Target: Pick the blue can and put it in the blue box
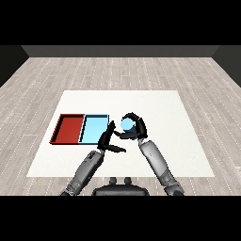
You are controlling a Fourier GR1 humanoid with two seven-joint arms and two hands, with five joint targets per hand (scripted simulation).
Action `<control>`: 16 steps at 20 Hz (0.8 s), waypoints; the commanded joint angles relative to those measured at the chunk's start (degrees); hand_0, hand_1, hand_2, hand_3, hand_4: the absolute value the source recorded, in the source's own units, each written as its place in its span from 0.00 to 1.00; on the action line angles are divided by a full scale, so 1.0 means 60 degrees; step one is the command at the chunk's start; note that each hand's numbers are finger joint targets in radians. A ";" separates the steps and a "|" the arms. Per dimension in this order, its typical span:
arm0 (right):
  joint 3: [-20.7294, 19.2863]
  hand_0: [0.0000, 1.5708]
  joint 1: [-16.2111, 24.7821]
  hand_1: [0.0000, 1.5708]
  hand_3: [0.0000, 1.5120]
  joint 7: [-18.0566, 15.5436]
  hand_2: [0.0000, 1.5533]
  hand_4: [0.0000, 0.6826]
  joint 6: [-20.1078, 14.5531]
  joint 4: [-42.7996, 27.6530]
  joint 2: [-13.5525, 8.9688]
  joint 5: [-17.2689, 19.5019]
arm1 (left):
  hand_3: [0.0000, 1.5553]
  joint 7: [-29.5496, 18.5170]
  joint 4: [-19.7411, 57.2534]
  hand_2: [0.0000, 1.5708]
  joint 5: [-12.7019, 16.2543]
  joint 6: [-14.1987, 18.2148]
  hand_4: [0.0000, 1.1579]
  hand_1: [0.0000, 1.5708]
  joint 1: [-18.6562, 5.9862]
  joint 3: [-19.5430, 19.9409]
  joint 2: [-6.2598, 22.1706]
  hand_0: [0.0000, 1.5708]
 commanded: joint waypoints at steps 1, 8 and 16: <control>0.0338 0.94 0.0032 0.94 0.92 -0.0037 0.94 0.89 -0.0117 -0.0056 0.0022 -0.0043 | 0.00 0.0287 0.0360 0.00 0.0693 0.0777 0.00 0.00 -0.0805 -0.0448 -0.0001 0.00; 0.1418 0.94 -0.0337 0.94 0.93 -0.0519 0.94 0.89 -0.1065 0.0527 0.0023 -0.0407 | 0.00 -0.0358 0.1207 0.00 0.0442 -0.0443 0.00 0.00 -0.1039 0.0422 -0.0001 0.00; 0.0619 0.93 -0.0455 0.93 0.92 -0.0180 0.94 0.90 -0.0396 0.0420 0.0023 -0.1093 | 0.00 -0.0835 0.0746 0.00 0.0480 0.0235 0.00 0.00 -0.0291 -0.0472 -0.0001 0.00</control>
